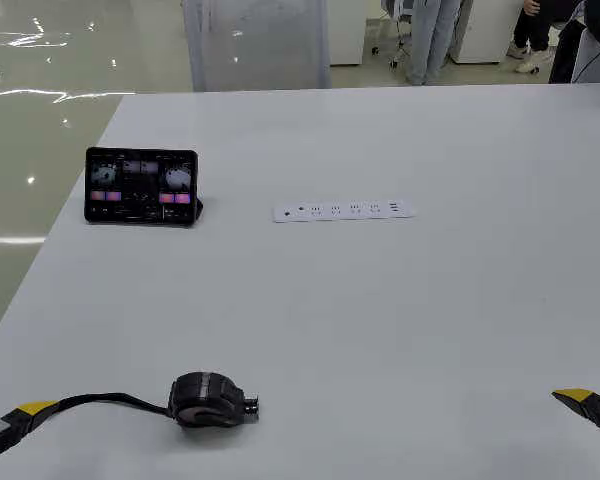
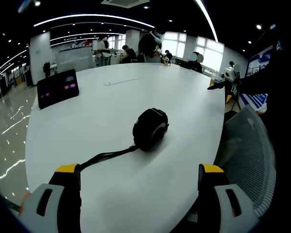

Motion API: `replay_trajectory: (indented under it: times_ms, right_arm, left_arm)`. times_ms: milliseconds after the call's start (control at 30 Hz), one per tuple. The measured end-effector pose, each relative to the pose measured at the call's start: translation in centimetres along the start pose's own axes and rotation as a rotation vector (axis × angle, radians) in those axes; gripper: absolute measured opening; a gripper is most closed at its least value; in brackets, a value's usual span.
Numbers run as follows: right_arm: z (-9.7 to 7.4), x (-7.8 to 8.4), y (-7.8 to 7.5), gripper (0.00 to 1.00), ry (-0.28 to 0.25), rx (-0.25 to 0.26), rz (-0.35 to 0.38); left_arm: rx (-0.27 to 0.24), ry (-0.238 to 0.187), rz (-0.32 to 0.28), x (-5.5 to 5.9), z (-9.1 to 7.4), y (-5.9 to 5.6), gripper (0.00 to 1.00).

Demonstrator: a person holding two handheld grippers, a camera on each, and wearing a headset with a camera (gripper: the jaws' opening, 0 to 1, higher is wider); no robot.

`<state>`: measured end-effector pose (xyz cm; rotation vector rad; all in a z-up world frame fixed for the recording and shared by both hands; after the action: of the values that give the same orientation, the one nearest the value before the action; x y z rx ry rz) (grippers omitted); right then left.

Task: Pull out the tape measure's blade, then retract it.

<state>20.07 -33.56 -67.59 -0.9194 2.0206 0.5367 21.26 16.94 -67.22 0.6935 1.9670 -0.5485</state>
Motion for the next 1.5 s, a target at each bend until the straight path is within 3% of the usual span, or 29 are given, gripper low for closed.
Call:
replay_trajectory:
  times_ms: [433, 567, 667, 1000, 1500]
  right_arm:
    - [0.1, 0.0, -0.6, 0.99, 0.003, 0.010, -0.013]
    - [0.1, -0.4, -0.9, 0.99, -0.014, 0.026, -0.043]
    - [0.3, -0.6, -1.1, 0.99, -0.033, 0.034, -0.058]
    - [1.5, -1.0, -0.8, 0.99, -0.020, 0.010, -0.118]
    - [4.7, -2.1, 0.5, 0.99, -0.020, -0.092, -0.161]
  left_arm:
    - [0.002, 0.009, 0.012, 0.2, 0.1, 0.4, 0.99]
    - [0.004, -0.020, 0.050, 0.0, 0.2, 0.3, 0.99]
    - [0.004, -0.004, 0.045, 0.3, 0.2, 0.4, 0.99]
    - [0.031, 0.004, 0.074, -0.3, 1.1, 0.4, 0.99]
    - [0.128, 0.043, 0.172, -1.8, 3.7, -0.2, 0.99]
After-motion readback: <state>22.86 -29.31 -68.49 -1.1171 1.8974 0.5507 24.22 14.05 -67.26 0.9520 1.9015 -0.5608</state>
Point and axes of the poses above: the centre of the closed fingertips' face, and the gripper's own axes: z roughly forward along the fingers, y roughly to its left, x roughly out of its underside, the point moved 4 cm from there along -z, roughly backward along the fingers, and after that the axes turned 11 degrees about -y, right-handed, at the moved point
